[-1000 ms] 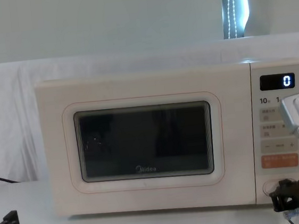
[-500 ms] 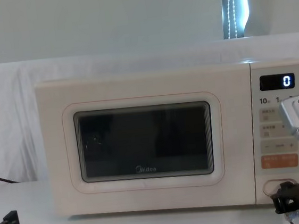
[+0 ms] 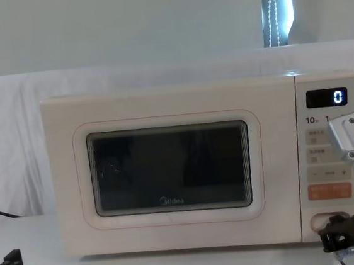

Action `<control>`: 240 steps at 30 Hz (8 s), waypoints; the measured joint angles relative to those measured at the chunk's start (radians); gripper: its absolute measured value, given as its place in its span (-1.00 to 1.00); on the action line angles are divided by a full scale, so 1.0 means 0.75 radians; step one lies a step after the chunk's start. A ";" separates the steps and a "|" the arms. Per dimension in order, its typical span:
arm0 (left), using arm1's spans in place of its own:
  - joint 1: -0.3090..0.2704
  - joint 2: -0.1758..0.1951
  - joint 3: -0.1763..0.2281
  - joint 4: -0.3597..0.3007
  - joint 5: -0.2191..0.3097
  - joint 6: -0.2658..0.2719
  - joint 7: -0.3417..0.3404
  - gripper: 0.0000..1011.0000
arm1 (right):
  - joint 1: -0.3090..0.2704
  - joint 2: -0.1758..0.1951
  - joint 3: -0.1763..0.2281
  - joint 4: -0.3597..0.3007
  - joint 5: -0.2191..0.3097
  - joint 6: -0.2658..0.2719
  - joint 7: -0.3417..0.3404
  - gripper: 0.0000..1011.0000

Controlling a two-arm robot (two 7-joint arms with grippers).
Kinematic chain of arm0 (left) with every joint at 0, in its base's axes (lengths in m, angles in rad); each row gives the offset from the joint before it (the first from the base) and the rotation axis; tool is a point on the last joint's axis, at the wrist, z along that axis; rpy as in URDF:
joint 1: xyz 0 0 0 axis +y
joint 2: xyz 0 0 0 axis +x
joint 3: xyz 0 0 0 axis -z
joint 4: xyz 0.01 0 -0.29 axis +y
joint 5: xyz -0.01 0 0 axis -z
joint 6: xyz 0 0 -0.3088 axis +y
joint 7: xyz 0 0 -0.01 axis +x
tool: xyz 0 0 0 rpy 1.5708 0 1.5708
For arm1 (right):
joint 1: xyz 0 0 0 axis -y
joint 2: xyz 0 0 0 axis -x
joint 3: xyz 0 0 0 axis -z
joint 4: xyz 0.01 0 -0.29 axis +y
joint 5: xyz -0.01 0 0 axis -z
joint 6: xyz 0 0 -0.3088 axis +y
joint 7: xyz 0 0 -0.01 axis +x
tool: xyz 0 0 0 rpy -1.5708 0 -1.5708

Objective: Press the button to open the microwave door with one hand; close the microwave door with the other hand.

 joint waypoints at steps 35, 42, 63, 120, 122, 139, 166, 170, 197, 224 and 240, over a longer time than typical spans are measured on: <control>0.000 0.000 0.000 0.000 0.000 0.000 0.000 0.98 | 0.071 -0.010 0.000 0.103 -0.003 -0.020 -0.012 -1.00; 0.000 0.000 0.000 0.000 0.000 0.000 0.000 0.98 | 0.050 -0.005 0.001 0.057 0.012 -0.009 0.015 -1.00; 0.000 0.000 0.000 0.000 0.000 0.000 0.000 0.98 | -0.183 0.021 -0.019 -0.373 0.115 0.182 0.193 -1.00; 0.000 0.000 0.000 0.000 0.000 0.000 0.000 0.98 | -0.544 0.204 0.067 -0.715 0.357 -0.098 0.225 0.98; 0.000 0.000 0.000 0.000 0.000 0.000 0.000 0.98 | -0.541 0.209 0.072 -0.708 0.359 -0.100 0.225 0.98; 0.000 0.000 0.000 0.000 0.000 0.000 0.000 0.98 | -0.519 0.222 0.081 -0.671 0.351 -0.098 0.215 0.98; 0.000 0.000 0.000 0.000 0.000 0.000 0.000 0.98 | -0.521 0.220 0.080 -0.676 0.350 -0.097 0.215 0.98; 0.000 0.000 0.000 0.000 0.000 0.000 0.000 0.98 | -0.521 0.220 0.080 -0.676 0.350 -0.097 0.216 0.98; 0.000 0.000 0.000 0.000 0.000 0.000 0.000 0.12 | -0.521 0.220 0.080 -0.676 0.350 -0.097 0.217 0.98; 0.015 -0.019 -0.052 -0.034 -0.005 0.017 -0.058 -1.00 | -0.521 0.220 0.080 -0.676 0.350 -0.097 0.217 0.98; 0.023 0.062 -0.148 -0.160 -0.211 0.143 -0.261 -1.00 | -0.521 0.220 0.080 -0.676 0.350 -0.097 0.217 0.98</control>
